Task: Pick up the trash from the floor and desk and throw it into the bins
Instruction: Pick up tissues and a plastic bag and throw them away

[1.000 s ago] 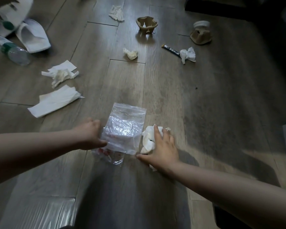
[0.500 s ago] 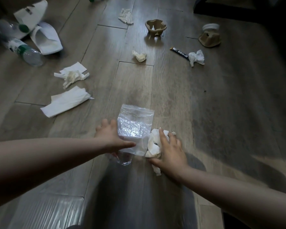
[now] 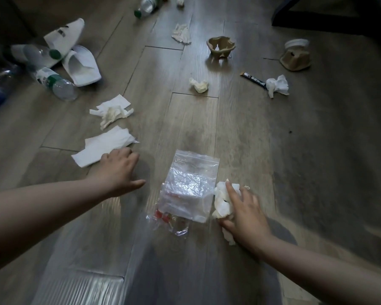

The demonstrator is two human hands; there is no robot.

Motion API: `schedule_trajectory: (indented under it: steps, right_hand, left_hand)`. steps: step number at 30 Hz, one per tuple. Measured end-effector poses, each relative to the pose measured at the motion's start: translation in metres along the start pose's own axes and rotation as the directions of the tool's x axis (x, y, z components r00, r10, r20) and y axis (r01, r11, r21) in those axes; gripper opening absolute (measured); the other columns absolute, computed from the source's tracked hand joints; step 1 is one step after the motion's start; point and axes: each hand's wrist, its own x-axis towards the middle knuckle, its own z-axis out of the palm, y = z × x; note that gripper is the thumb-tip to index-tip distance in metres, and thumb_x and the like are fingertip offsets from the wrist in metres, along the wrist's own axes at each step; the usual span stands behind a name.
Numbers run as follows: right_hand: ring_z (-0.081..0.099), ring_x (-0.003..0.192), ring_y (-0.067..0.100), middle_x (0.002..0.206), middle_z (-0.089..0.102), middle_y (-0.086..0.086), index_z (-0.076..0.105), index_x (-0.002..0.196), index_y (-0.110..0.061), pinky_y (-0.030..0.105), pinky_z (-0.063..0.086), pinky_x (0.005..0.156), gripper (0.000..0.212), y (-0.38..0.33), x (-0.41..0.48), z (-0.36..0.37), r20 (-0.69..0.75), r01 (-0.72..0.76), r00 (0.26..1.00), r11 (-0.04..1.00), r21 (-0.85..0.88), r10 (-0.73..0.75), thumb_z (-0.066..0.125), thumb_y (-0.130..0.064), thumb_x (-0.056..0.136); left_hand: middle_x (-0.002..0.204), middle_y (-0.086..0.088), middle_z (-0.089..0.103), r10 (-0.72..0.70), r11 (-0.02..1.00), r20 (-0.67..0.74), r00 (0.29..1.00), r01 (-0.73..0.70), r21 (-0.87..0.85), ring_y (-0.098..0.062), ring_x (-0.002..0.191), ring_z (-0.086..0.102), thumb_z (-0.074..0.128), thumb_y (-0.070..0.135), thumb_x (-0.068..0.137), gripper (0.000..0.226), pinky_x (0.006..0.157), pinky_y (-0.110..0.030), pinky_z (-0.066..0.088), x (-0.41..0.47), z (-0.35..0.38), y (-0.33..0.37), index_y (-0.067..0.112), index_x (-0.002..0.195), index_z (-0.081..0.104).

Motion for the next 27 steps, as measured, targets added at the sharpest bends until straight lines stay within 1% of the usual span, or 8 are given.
schedule_trajectory:
  steps: [5, 7, 9, 13, 16, 18, 23, 27]
  right_hand:
    - [0.011, 0.143, 0.026, 0.157, 0.01, 0.005, -0.003, 0.153, -0.033, 0.031, 0.022, 0.113, 0.093, -0.002, -0.001, -0.002, 0.008, -0.012, 1.0, 1.0, -0.01, 0.012, 0.058, -0.054, 0.087]
    - [0.012, 0.142, 0.027, 0.157, 0.011, 0.006, -0.002, 0.153, -0.033, 0.032, 0.023, 0.112, 0.093, -0.003, -0.001, -0.003, 0.014, -0.015, 1.0, 1.0, -0.002, 0.015, 0.06, -0.053, 0.086]
    - [0.012, 0.143, 0.027, 0.157, 0.011, 0.006, -0.001, 0.153, -0.032, 0.033, 0.024, 0.112, 0.093, -0.003, -0.001, -0.003, 0.013, -0.018, 1.0, 1.0, 0.008, 0.018, 0.06, -0.054, 0.086]
    - [0.01, 0.144, 0.025, 0.158, 0.007, 0.004, -0.006, 0.152, -0.034, 0.032, 0.024, 0.112, 0.094, -0.003, -0.001, -0.003, 0.028, -0.024, 0.999, 1.0, -0.019, 0.024, 0.058, -0.055, 0.087]
    - [0.011, 0.143, 0.025, 0.158, 0.007, 0.004, -0.004, 0.152, -0.034, 0.032, 0.025, 0.112, 0.093, -0.003, -0.001, -0.004, 0.026, -0.024, 0.999, 1.0, -0.014, 0.025, 0.058, -0.055, 0.086]
    - [0.011, 0.143, 0.026, 0.159, 0.006, 0.004, -0.004, 0.153, -0.034, 0.033, 0.024, 0.112, 0.093, -0.004, -0.001, -0.004, 0.029, -0.027, 0.999, 0.999, -0.016, 0.028, 0.058, -0.055, 0.086]
    - [0.009, 0.144, 0.026, 0.159, 0.007, 0.004, -0.003, 0.153, -0.034, 0.034, 0.024, 0.113, 0.094, -0.003, -0.002, -0.003, 0.029, -0.026, 0.999, 1.0, -0.016, 0.026, 0.059, -0.056, 0.086]
    - [0.009, 0.144, 0.026, 0.159, 0.006, 0.004, -0.002, 0.153, -0.034, 0.034, 0.024, 0.113, 0.093, -0.001, -0.001, -0.004, 0.037, -0.024, 0.999, 1.0, -0.006, 0.024, 0.059, -0.054, 0.086]
  left_hand:
    - [0.159, -0.007, -0.001, -0.25, 0.96, 0.106, 0.963, 0.26, -0.106, -0.037, 0.145, 0.005, 0.067, 0.069, 0.067, 0.113, 0.112, -0.058, 0.018, 0.016, -0.001, -0.027, 0.027, 0.151, 0.004]
    - [0.159, -0.01, -0.002, -0.315, 0.918, 0.197, 0.929, 0.35, -0.184, -0.04, 0.144, 0.007, 0.069, 0.073, 0.062, 0.123, 0.113, -0.057, 0.021, 0.023, 0.001, -0.041, 0.027, 0.151, -0.003]
    - [0.154, -0.018, 0.015, -0.317, 0.882, 0.279, 0.906, 0.39, -0.265, -0.04, 0.14, 0.021, 0.068, 0.076, 0.057, 0.127, 0.111, -0.051, 0.029, 0.028, 0.006, -0.051, 0.022, 0.151, 0.001]
    - [0.136, -0.018, 0.043, -0.22, 0.907, 0.125, 0.967, 0.25, -0.339, -0.035, 0.124, 0.042, 0.067, 0.063, 0.071, 0.09, 0.101, -0.041, 0.04, 0.019, 0.008, -0.027, 0.013, 0.138, 0.034]
    - [0.128, -0.009, 0.05, -0.044, 0.869, 0.067, 0.997, 0.071, -0.489, -0.024, 0.11, 0.051, 0.071, 0.048, 0.077, 0.076, 0.093, -0.034, 0.044, 0.005, 0.007, 0.002, 0.015, 0.138, 0.04]
    - [0.125, -0.005, 0.046, 0.017, 0.887, 0.003, 1.0, -0.014, -0.461, -0.021, 0.11, 0.048, 0.073, 0.052, 0.073, 0.077, 0.093, -0.034, 0.044, 0.001, 0.012, 0.014, 0.019, 0.136, 0.041]
    - [0.134, -0.008, 0.032, -0.069, 0.951, 0.063, 0.996, 0.085, -0.298, -0.029, 0.121, 0.033, 0.069, 0.063, 0.07, 0.087, 0.1, -0.04, 0.036, 0.009, 0.01, 0.034, 0.018, 0.135, 0.034]
    - [0.126, -0.013, 0.042, -0.048, 0.929, 0.106, 0.993, 0.083, -0.36, -0.03, 0.111, 0.044, 0.064, 0.029, 0.084, 0.041, 0.091, -0.037, 0.041, 0.017, 0.008, 0.033, 0.011, 0.118, 0.047]
